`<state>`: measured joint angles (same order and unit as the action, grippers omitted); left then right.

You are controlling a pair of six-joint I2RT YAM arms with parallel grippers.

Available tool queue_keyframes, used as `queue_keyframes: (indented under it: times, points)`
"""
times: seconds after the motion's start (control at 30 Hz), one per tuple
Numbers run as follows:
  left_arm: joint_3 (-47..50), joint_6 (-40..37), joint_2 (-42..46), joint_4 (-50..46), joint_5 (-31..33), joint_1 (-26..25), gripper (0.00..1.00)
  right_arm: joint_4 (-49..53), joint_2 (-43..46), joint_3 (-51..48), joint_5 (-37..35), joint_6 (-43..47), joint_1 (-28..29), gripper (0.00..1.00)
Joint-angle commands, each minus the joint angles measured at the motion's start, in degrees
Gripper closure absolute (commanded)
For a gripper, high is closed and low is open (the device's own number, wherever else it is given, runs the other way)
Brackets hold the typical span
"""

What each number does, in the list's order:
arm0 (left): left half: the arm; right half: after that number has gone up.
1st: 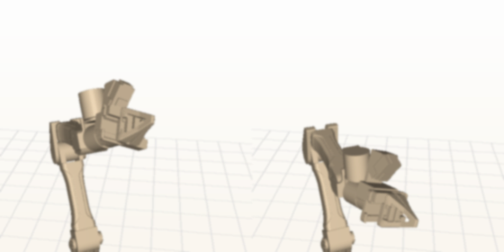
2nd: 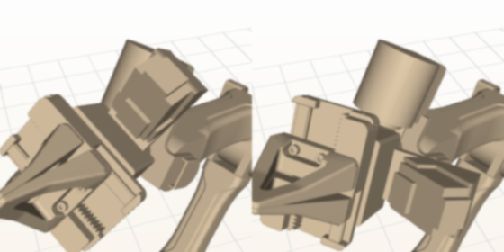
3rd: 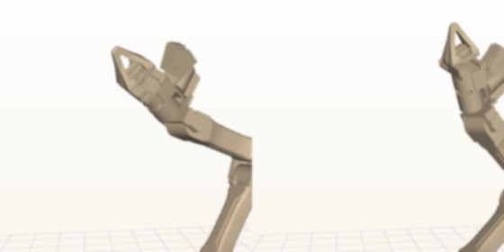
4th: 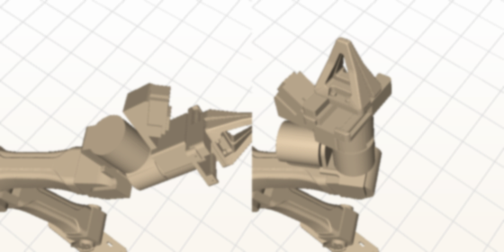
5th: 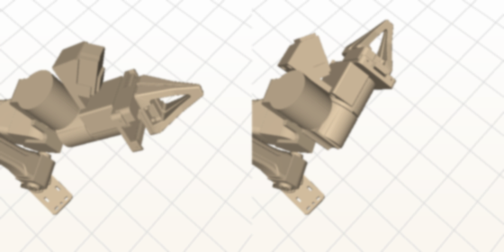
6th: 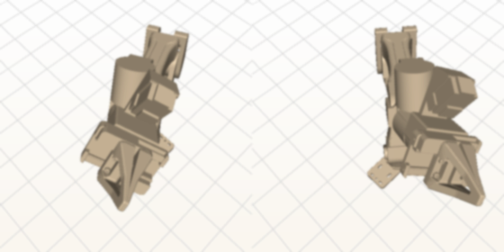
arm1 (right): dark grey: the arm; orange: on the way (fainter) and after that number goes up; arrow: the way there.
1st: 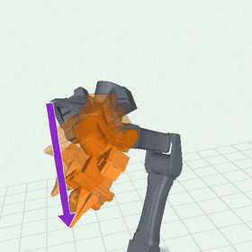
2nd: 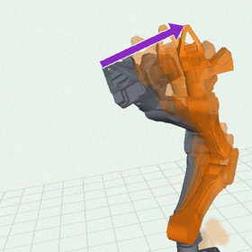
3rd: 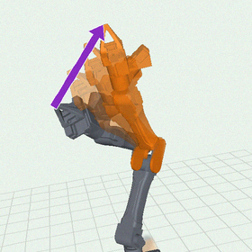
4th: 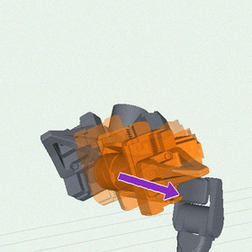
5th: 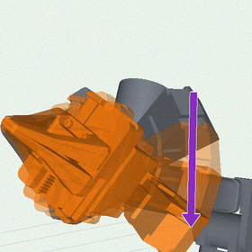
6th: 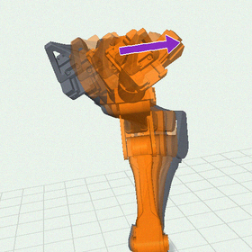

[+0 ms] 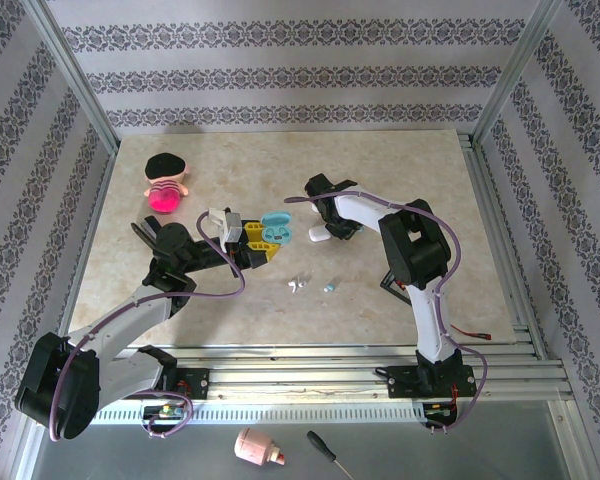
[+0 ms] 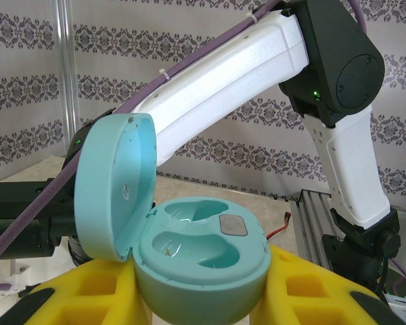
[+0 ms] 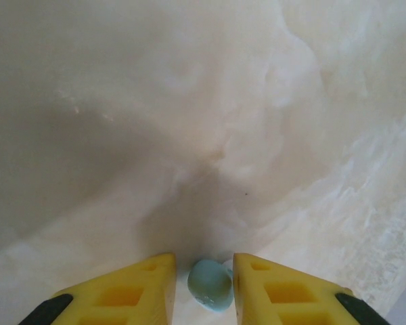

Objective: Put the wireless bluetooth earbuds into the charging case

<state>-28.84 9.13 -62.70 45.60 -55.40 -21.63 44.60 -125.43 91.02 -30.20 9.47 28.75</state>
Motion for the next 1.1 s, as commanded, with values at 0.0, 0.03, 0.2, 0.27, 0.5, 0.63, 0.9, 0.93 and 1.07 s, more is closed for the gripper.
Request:
queue_keyframes:
  times: [0.0,0.03,0.2,0.27,0.5,0.63,0.9,0.93,1.07]
  points:
    - [-0.29,-1.13,0.04,0.66,-0.33,0.8,0.78,1.1,-0.86,0.77,-2.37,0.89,-0.19,0.71]
    - [-0.38,-1.17,0.04,0.68,-0.33,0.79,0.78,1.02,-0.17,0.26,-2.11,0.9,-0.19,0.71]
    - [-0.33,-0.87,-0.37,1.49,-0.42,0.8,0.78,0.97,1.55,-0.83,-2.37,1.64,-0.28,0.69]
    - [-0.34,-0.61,-0.58,1.69,-0.5,0.8,0.78,0.77,1.6,-0.97,-2.15,1.91,-0.43,0.69]
    - [-0.11,-0.69,-0.4,1.68,-0.42,0.79,0.78,1.69,2.31,-1.2,-1.8,2.03,-0.19,0.69]
    - [-0.2,-0.64,-0.37,1.65,-0.43,0.8,0.78,2.04,4.14,-2.39,-1.29,2.04,0.33,0.68]
    - [-0.28,-0.61,-0.41,1.72,-0.53,0.8,0.78,0.96,3.6,-3.08,-1.18,2.04,-0.14,0.69]
    - [-0.32,-0.6,-0.39,1.73,-0.5,0.73,0.78,0.98,3.09,-2.81,-1.26,2.04,-0.27,0.69]
    - [-0.18,-0.41,-0.23,1.68,-0.44,0.79,0.78,0.6,1.5,-2.17,-1.27,2.12,-0.61,0.7]
